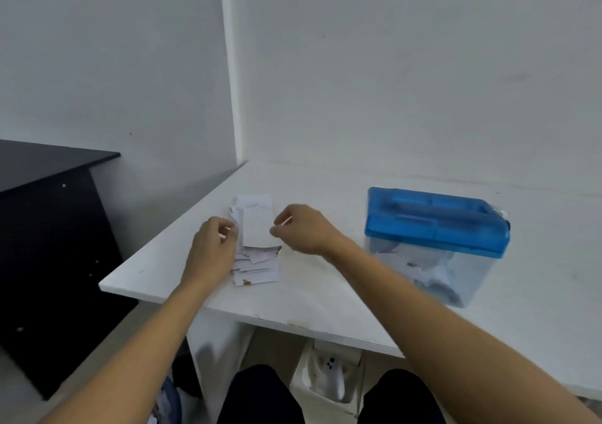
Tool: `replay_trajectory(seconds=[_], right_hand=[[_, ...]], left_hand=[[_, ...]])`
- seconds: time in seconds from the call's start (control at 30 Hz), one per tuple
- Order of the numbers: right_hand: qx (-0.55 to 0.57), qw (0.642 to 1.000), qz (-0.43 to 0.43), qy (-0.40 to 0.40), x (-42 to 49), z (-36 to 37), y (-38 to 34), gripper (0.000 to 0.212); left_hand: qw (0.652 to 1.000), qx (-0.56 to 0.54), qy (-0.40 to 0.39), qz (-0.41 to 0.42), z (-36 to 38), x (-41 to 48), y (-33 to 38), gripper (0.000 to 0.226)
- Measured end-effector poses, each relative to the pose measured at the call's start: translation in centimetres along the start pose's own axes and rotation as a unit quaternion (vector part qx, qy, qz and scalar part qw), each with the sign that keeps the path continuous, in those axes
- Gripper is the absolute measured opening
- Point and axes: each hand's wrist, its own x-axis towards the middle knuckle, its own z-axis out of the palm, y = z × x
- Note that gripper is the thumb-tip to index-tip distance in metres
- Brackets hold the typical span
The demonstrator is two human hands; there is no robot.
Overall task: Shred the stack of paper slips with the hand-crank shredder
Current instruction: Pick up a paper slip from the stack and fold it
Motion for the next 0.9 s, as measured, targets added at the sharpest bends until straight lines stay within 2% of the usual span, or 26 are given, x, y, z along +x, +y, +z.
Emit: replay_trajectory(seconds=[0.1,0.17,0.3,0.5,0.67,0.9], right_hand=[[0.023,0.996,0.069,0.052,1.7,3.2,1.6,0.030],[-0.013,0.991,0.101,0.083,2.7,4.9,2.2,0.043],[-0.064,0.984,0.107,0.125,2.7,6.4,2.6,0.052],[-0.020,0.980,0.082,0.178,2.2,7.1,3.3,0.030],[-0.007,0.980,0.068,0.189,1.7,7.1,3.2,0.034],[0.010,0.981,0.055,0.187,1.6,6.8,3.2,0.035]], left_hand=[[0.998,0.058,-0.011,0.020,0.1,-0.1,-0.2,0.018],[0.993,0.109,-0.022,0.037,0.2,-0.2,-0.2,0.021],[0.988,0.134,-0.037,0.068,0.3,-0.1,-0.2,0.019],[0.987,0.133,-0.041,0.077,0.3,-0.5,-0.7,0.015],[0.985,0.146,-0.044,0.078,0.4,-0.6,-0.7,0.025],[0.984,0.156,-0.045,0.080,0.5,-0.3,-0.7,0.022]])
